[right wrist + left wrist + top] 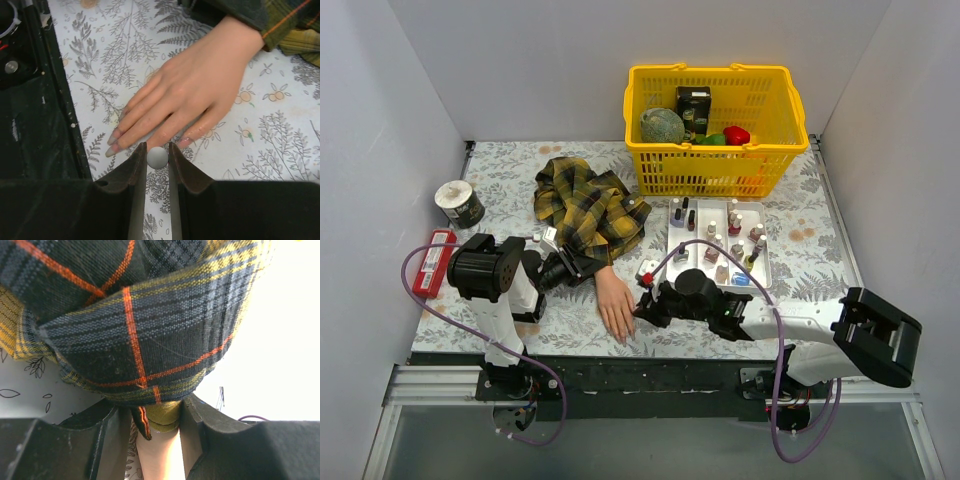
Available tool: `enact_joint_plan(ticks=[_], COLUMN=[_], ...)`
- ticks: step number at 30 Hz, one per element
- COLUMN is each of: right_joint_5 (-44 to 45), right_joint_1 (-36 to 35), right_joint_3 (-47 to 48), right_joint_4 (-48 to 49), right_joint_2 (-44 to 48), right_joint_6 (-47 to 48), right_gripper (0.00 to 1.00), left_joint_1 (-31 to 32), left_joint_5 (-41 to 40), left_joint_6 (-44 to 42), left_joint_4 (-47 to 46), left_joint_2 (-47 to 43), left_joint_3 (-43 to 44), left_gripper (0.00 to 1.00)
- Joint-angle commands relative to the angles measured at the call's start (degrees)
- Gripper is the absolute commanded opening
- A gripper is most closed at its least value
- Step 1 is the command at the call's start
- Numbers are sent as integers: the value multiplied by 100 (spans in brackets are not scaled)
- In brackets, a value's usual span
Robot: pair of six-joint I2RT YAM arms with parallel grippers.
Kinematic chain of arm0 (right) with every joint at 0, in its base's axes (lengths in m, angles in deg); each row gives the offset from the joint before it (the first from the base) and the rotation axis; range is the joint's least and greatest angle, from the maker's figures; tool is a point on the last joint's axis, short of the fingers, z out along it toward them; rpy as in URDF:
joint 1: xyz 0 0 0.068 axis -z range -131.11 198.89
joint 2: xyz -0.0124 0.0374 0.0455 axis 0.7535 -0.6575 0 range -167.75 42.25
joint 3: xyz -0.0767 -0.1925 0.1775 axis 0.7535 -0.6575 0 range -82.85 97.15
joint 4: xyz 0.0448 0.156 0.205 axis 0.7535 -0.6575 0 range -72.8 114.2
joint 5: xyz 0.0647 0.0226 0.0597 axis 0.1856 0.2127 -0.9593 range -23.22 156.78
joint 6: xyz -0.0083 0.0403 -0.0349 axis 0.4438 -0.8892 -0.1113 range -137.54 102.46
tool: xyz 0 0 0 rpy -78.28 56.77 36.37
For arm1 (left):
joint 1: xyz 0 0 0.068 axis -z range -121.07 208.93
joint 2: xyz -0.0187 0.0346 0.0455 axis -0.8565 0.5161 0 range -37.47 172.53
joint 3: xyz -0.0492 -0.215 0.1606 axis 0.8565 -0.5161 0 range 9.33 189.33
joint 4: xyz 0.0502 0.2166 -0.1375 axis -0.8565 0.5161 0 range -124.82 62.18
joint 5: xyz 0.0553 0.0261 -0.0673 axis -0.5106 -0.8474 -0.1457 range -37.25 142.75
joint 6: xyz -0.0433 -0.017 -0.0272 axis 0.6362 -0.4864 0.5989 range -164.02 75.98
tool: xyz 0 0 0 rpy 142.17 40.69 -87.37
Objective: Paint the nails
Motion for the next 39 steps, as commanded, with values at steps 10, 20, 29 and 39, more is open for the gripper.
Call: enact_joint_plan(ticks=[10, 20, 29, 39], right_joint_5=[-735, -753, -700, -656], right_joint_1=[-428, -560, -613, -622], right_joint_3=[306, 561, 745, 833], right_joint_4=[252, 235, 147, 85], right_joint_2=[-396, -686, -897, -1038], right_joint_6=[274, 291, 318, 326], right_gripper=[1, 1, 1, 1], left_joint_1=[36, 36, 36, 36], left_joint_5=[128, 146, 164, 155], left_joint_6=[-430, -412, -386, -386], left_joint_4=[-146, -198, -234, -216], left_joint_2=[-140, -167, -193, -228], left_joint_3=[-116, -143, -160, -160], left_gripper=[17, 17, 17, 17])
